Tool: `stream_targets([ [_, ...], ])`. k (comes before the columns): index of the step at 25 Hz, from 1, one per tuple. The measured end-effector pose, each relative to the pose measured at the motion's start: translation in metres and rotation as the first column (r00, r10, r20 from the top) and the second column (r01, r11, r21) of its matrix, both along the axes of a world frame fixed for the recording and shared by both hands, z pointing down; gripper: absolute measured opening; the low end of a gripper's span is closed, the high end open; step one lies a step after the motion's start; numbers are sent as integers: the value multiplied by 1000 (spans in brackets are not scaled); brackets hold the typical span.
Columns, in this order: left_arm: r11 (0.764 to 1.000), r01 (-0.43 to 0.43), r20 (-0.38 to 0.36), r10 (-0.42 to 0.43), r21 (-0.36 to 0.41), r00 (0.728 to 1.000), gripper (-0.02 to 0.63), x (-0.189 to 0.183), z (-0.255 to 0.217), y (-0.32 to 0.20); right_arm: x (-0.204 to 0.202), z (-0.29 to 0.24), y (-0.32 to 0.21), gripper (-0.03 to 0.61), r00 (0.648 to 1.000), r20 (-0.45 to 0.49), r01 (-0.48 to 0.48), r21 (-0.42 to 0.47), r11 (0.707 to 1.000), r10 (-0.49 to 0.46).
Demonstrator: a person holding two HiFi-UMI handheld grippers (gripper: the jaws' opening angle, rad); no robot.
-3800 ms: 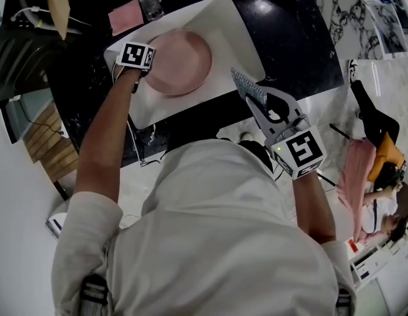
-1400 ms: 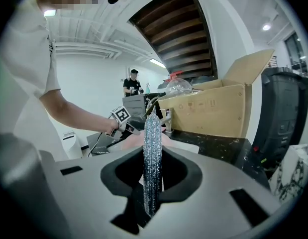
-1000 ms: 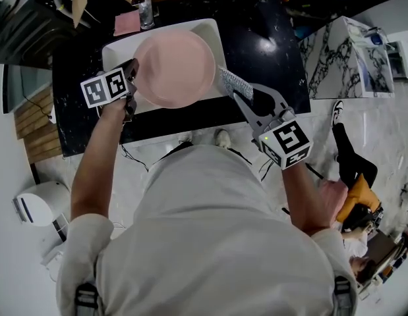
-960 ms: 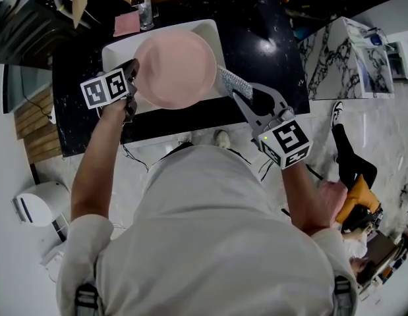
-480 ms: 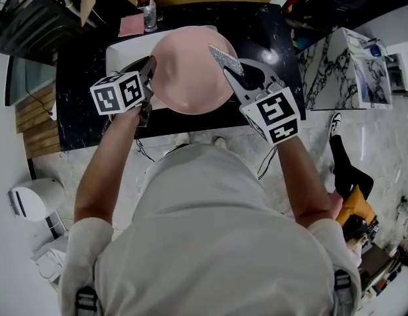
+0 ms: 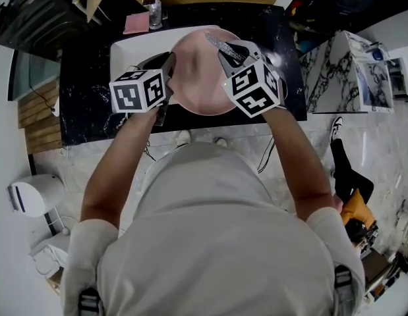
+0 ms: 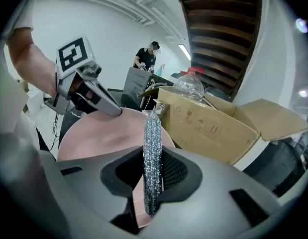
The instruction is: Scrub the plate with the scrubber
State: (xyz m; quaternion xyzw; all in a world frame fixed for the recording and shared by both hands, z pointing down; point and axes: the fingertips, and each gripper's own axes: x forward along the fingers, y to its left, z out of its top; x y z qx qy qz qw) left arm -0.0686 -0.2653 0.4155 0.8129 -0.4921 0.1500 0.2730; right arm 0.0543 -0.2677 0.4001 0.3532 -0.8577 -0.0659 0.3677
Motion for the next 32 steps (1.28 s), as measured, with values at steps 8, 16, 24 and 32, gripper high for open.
stream_targets([
  [8, 1000, -25, -11, 25, 6, 1000, 29, 17, -5, 3, -25, 12, 9, 77, 981, -183, 78, 85, 993, -62],
  [16, 1000, 0, -50, 0, -7, 999, 32, 15, -3, -1, -55, 29, 47, 77, 929, -304, 249, 95, 964, -210],
  [24, 999, 36, -77, -36, -4, 996, 35, 6, -5, -5, -70, 47, 92, 77, 878, -335, 371, 26, 928, -341],
  [32, 999, 48, -76, -48, 2, 996, 25, -2, -5, -2, -45, 22, 60, 77, 909, -333, 295, 92, 951, -249],
])
